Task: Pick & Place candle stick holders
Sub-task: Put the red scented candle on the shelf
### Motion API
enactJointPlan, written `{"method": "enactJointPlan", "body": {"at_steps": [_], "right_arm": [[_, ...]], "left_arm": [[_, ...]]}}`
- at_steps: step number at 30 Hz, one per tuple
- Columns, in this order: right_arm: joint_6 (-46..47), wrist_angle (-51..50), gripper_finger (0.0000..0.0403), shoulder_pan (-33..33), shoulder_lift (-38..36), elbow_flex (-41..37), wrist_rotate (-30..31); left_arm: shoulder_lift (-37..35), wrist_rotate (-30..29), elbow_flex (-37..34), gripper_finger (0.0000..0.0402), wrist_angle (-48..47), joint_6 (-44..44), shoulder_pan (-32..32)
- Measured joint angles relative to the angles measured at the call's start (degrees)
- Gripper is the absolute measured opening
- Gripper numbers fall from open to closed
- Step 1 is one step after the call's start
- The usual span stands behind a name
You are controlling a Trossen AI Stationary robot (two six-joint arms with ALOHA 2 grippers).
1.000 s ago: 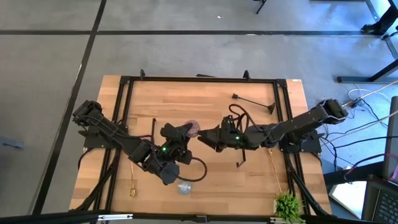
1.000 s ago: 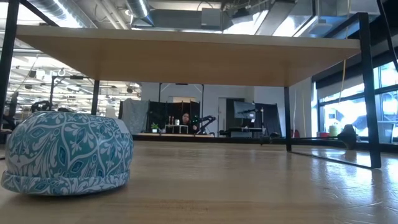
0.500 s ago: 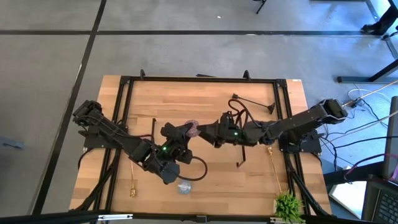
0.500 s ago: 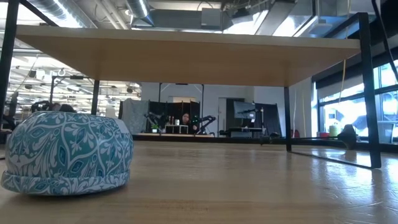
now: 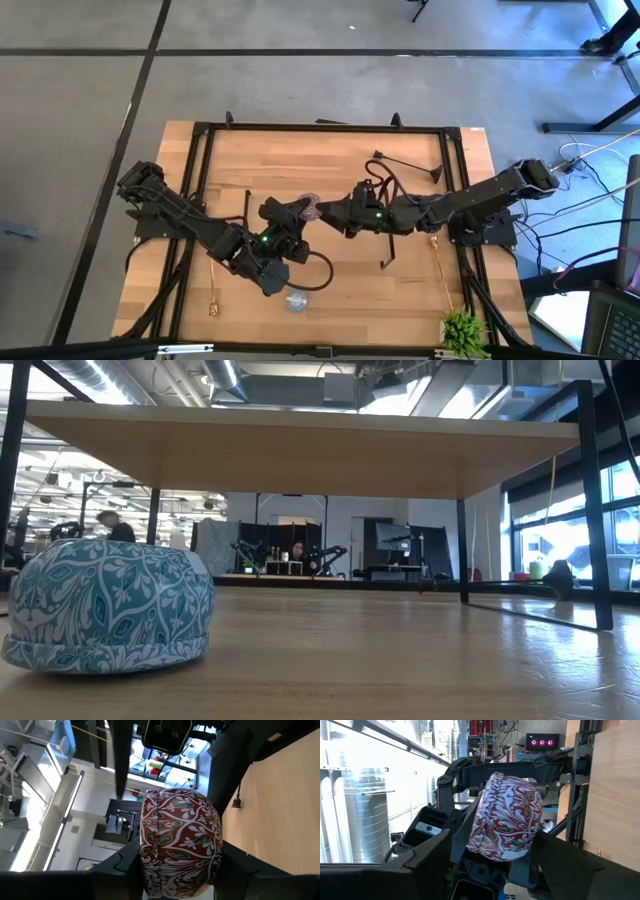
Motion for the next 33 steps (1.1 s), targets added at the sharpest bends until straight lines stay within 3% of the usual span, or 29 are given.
{"method": "enactJointPlan", "body": {"at_steps": [7,22,33], "right_arm": [[1.3,0.0,0.0259,-0.3,1.1,0.0,0.0],[1.9,2.2,0.0252,-0.8,2.3,0.0,-0.4],[2.8,2.3,0.02,-0.8,2.3,0.0,-1.3]], "left_arm": [[0.0,0.0,0.0,0.017,0.0,0.0,0.0],[0.0,1.6,0.0,0.017,0.0,0.0,0.0],[0.0,1.2,0.0,0.017,-0.5,3.4,-0.1]]}}
